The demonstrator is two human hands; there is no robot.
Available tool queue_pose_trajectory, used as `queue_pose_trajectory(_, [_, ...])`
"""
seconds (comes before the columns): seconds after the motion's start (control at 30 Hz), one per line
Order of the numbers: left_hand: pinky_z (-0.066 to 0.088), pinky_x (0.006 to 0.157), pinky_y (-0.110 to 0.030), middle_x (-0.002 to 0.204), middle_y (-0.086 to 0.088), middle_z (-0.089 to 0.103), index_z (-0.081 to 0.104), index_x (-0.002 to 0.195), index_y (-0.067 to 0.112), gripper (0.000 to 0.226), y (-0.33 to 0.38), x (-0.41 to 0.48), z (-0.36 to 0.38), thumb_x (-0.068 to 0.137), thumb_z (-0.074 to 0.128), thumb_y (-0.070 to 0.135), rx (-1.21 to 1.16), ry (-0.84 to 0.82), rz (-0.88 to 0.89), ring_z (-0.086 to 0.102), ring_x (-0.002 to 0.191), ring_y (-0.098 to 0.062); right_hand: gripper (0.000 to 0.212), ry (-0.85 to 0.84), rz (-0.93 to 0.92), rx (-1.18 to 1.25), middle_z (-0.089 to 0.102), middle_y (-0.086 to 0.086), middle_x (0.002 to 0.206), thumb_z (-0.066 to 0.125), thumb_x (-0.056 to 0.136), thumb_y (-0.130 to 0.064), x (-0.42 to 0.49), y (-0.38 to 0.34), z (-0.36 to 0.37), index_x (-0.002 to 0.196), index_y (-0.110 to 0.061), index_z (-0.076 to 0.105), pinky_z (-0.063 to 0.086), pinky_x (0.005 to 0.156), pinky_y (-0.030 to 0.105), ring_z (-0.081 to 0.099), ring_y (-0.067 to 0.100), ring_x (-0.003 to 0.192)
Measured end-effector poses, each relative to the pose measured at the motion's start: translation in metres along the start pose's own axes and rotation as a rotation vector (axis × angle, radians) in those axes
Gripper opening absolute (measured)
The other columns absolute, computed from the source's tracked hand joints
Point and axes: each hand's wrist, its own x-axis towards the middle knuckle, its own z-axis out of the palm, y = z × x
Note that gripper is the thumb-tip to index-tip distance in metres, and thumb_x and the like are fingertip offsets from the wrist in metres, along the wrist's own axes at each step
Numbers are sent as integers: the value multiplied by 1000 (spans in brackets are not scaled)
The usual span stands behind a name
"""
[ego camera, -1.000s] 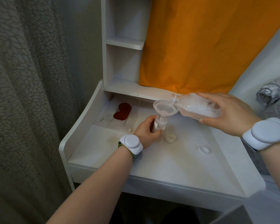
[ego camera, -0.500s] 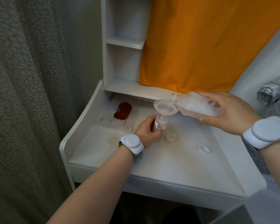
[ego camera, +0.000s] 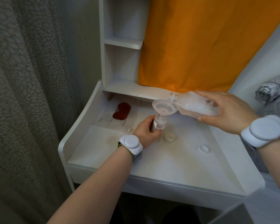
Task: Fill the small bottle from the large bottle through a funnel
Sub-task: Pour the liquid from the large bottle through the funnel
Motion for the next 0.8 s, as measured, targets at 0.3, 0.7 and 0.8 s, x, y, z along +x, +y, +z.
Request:
queue_pose_trajectory(0.3, [48, 83, -17, 108, 16, 61, 46, 127, 31, 54, 4, -2, 1, 75, 62, 30, -4, -15, 12, 60, 102, -7, 76, 2, 12, 16, 55, -5, 126, 74, 69, -40, 0, 0, 1, 136, -42, 37, 45, 83, 39, 51, 25, 110])
queue_pose_trajectory(0.7, [26, 111, -31, 147, -2, 38, 18, 146, 22, 92, 15, -1, -6, 75, 76, 27, -135, 34, -19, 33, 137, -13, 80, 39, 50, 328, 50, -8, 137, 79, 67, -32, -3, 1, 9, 137, -33, 41, 39, 100, 33, 47, 17, 120])
queue_pose_trajectory(0.8, [24, 108, -27, 149, 0, 34, 14, 147, 22, 95, 19, -1, -6, 75, 76, 24, -161, 48, -12, 30, 138, -13, 79, 48, 65, 456, 51, -11, 134, 78, 66, -37, -4, 4, 14, 136, -33, 41, 40, 104, 40, 47, 15, 122])
